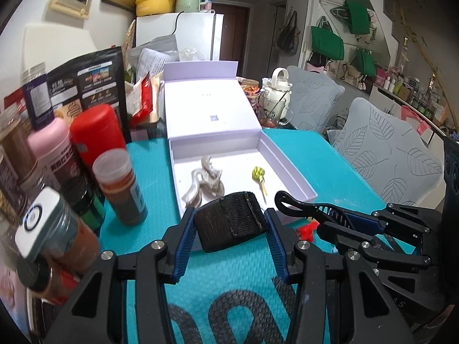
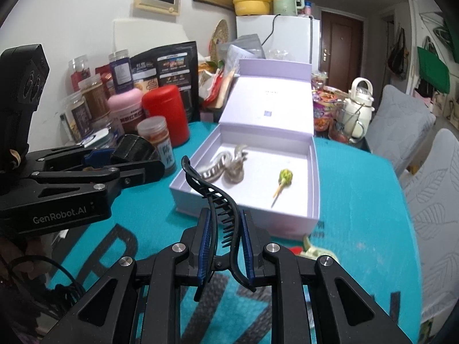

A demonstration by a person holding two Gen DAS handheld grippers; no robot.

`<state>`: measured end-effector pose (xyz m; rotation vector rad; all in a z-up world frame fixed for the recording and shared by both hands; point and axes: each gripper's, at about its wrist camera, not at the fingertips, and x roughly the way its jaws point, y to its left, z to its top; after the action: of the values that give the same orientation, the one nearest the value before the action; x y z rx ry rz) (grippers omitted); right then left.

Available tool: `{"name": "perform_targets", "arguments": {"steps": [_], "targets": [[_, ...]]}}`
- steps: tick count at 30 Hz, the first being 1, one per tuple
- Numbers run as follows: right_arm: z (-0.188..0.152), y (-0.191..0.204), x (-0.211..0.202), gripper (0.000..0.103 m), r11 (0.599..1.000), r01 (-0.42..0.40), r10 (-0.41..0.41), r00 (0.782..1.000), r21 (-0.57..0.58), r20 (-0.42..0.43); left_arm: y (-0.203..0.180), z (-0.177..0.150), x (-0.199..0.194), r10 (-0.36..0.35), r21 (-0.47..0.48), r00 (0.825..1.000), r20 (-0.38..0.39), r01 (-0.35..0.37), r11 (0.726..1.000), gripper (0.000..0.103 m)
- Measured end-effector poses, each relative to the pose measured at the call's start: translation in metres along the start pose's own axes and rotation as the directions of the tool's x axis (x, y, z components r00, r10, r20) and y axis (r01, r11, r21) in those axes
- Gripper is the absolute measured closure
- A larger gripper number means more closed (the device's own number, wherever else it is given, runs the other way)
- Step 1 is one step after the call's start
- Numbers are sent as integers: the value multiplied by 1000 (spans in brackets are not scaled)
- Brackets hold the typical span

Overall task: Organize rigid objects
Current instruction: 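Lift the black hair tie and black claw clip toward the gift box, then lower both tools into the box and open them to release the items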

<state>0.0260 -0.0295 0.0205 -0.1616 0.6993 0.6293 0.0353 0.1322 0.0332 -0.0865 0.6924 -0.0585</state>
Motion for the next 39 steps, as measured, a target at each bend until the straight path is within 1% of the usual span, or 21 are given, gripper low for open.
{"name": "perform_targets", "arguments": {"steps": [10, 18, 23, 32, 39], "targets": [[28, -19, 9, 83, 1000, 19, -19, 999, -3, 28, -4, 29, 16, -12, 32, 1000, 24, 11, 999, 56], [50, -36, 26, 83, 1000, 30, -30, 999, -2, 33, -3, 55, 39, -30, 49, 999, 37, 29, 998, 56], [64, -45, 38, 83, 999, 40, -40, 998, -3, 40, 2, 70, 52, -38, 36, 998, 51, 36, 999, 56], [92, -63, 62, 83, 999, 52, -52, 998, -2, 47, 13, 101, 80, -30, 18, 997, 75, 29, 999, 56], [112, -79, 81, 83, 998, 59, -60, 996, 17, 60, 25, 119, 103, -14, -34, 997, 77, 16, 999, 56]]}}
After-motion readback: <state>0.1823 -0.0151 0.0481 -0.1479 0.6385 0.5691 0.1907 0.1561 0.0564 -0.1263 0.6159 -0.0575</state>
